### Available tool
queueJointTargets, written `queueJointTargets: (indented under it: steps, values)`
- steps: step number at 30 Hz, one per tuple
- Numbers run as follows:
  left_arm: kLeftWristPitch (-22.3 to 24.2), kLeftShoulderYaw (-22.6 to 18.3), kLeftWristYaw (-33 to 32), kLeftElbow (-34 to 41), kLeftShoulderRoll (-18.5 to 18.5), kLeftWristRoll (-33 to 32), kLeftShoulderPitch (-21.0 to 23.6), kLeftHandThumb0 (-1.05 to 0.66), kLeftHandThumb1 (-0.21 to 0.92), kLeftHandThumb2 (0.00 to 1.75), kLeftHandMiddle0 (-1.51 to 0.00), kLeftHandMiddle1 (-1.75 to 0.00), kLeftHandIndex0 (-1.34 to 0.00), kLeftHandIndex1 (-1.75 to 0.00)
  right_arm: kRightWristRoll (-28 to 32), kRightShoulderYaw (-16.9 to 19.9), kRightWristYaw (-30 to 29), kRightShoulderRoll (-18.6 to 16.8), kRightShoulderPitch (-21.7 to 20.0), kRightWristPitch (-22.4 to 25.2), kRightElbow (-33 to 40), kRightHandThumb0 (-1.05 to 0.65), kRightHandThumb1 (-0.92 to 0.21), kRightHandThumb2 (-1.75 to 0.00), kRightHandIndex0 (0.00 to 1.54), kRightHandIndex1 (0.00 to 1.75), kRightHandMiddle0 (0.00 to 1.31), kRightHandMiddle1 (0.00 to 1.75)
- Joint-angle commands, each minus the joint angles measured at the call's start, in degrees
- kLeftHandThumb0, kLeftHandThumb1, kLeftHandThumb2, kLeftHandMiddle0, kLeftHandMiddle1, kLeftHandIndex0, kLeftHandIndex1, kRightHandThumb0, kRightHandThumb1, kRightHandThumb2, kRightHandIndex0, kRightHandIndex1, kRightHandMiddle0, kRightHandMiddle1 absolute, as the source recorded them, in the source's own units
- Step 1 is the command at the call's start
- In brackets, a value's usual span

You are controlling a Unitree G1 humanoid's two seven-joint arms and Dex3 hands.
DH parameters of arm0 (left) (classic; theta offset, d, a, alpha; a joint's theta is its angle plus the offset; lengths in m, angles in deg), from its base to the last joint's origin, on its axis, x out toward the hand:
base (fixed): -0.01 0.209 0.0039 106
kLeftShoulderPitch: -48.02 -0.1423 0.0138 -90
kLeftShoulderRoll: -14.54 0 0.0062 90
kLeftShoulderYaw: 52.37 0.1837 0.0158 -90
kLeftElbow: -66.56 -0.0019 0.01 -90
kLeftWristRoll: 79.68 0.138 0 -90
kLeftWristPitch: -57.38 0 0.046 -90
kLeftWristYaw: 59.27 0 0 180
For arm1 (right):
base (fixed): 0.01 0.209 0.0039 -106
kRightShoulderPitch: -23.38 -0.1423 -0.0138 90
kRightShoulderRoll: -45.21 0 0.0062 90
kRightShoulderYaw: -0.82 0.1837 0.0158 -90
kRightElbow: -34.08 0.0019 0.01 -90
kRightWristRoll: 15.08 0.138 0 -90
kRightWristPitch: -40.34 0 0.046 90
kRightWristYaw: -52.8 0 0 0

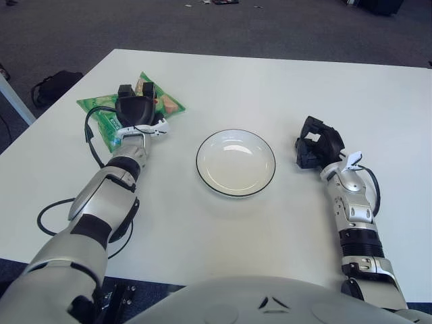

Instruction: Put the snack into the plate.

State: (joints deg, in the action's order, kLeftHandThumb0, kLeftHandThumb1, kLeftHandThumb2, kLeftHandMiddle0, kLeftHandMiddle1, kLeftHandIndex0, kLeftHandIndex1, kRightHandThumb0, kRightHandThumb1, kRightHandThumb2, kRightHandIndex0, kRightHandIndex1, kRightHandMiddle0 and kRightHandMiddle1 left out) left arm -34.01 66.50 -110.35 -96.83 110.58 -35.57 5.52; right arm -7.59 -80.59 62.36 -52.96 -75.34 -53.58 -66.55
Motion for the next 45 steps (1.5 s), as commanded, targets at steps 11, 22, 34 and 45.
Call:
queueJointTargets:
  steps: [11,22,34,45]
  values:
    - [-2.0,0.7,1.5,0.7,1.1,-0.3,-2.1,0.0,-0.13,1.74,-1.0,-1.51,-0.75,-1.75,0.7,-0.1,0.5,-1.1,6.0,1.1,-2.4,-0.58,-0.11,-1.57,1.36,1.75,0.79,1.75]
    - [-6.9,-1.0,5.1,7.6,3.0,-2.2,-1.8,0.0,-0.11,1.75,-0.95,-1.61,-0.72,-1.75,0.9,0.1,1.5,-0.7,5.6,0.7,-3.3,-0.58,-0.11,-1.57,1.36,1.75,0.79,1.75]
    - [-11.5,-3.6,4.9,16.3,4.3,-3.5,-2.7,0.0,-0.11,1.75,-0.96,-1.59,-0.72,-1.75,0.8,0.1,1.7,-0.7,5.3,0.4,-4.0,-0.57,-0.11,-1.57,1.36,1.75,0.79,1.75]
    - [-14.1,-8.3,9.5,25.9,5.1,-6.3,-5.9,0.0,-0.12,1.75,-0.99,-1.57,-0.72,-1.75,0.6,-0.1,1.7,-0.6,5.3,0.2,-4.1,-0.57,-0.11,-1.57,1.36,1.75,0.79,1.75]
